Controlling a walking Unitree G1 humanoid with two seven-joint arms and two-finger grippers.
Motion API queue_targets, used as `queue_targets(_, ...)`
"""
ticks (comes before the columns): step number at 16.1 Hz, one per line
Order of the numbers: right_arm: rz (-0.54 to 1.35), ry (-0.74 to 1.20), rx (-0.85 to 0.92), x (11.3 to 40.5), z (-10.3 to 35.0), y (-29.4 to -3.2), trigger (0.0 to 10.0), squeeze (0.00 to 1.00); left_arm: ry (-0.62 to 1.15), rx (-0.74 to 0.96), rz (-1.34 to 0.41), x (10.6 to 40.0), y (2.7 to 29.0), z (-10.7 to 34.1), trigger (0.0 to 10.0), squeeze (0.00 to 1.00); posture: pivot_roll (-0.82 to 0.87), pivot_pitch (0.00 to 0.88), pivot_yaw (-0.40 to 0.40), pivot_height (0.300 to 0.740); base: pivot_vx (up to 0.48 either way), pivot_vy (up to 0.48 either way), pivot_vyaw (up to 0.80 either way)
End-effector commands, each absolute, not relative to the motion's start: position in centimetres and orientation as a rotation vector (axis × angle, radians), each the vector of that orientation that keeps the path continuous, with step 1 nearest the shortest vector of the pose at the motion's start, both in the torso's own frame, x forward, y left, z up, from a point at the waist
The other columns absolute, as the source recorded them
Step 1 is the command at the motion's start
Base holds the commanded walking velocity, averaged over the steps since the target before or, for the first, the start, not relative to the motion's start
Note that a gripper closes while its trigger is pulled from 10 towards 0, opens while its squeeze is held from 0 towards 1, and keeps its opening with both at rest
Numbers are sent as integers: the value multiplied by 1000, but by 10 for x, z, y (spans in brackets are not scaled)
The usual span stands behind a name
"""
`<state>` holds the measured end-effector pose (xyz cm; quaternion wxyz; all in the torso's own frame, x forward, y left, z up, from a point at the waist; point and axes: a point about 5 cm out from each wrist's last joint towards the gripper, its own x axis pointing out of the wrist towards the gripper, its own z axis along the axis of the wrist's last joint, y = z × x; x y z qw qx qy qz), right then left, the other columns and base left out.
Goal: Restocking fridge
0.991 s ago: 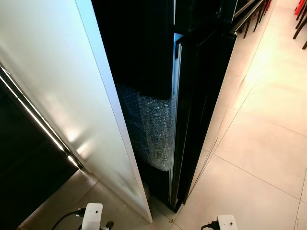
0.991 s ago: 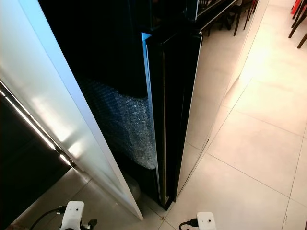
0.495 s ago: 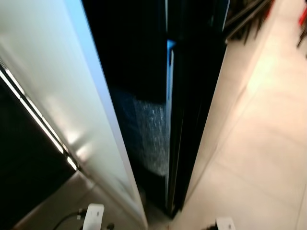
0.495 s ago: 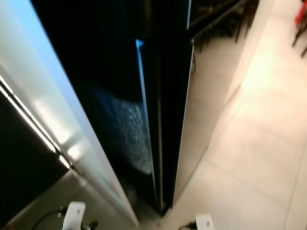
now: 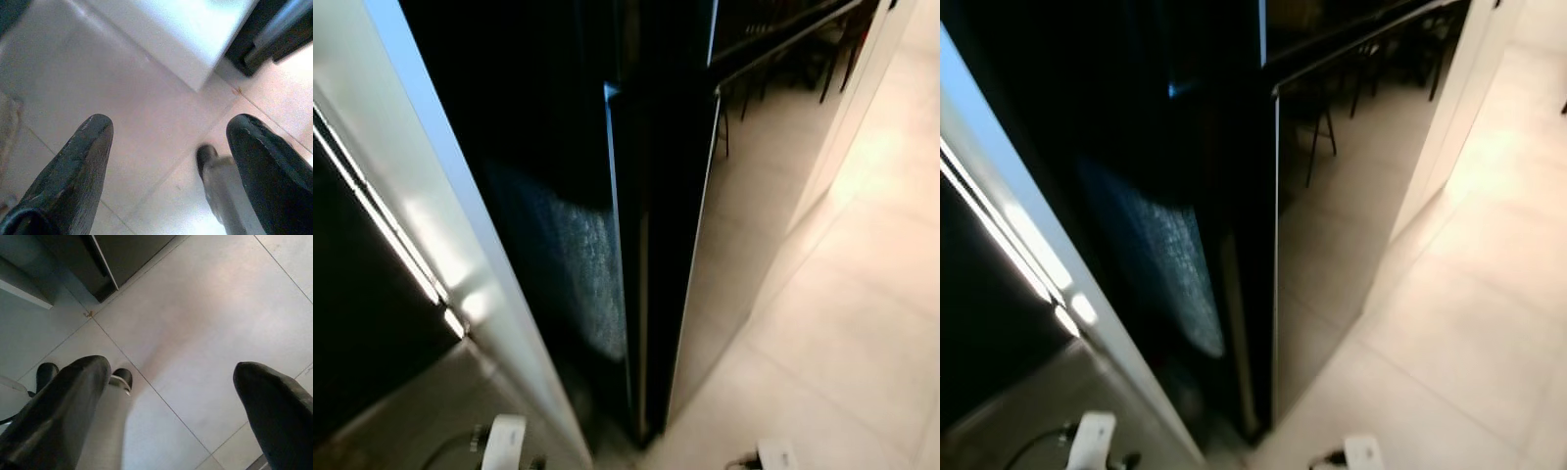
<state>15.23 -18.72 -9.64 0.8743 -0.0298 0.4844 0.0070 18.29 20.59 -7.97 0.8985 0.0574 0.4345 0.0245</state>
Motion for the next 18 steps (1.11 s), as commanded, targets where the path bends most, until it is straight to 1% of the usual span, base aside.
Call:
queue_targets(1,13,1018,-55,150,-98,-184,10000,0,913,134,46,182,207,-80,10000,0,-80,39,55,740,0,-356,0)
queue_targets(12,-41,1015,-52,153,-96,-189,10000,0,909,137,44,185,206,-79,10000,0,-87,88,64,740,0,-352,0)
queue_targets(17,-67,1018,-49,152,-97,-190,10000,0,909,127,49,185,207,-79,10000,0,-88,94,66,740,0,0,0)
queue_targets(18,-70,1023,-50,152,-97,-190,10000,0,909,127,48,185,207,-79,10000,0,-87,92,66,740,0,0,-450)
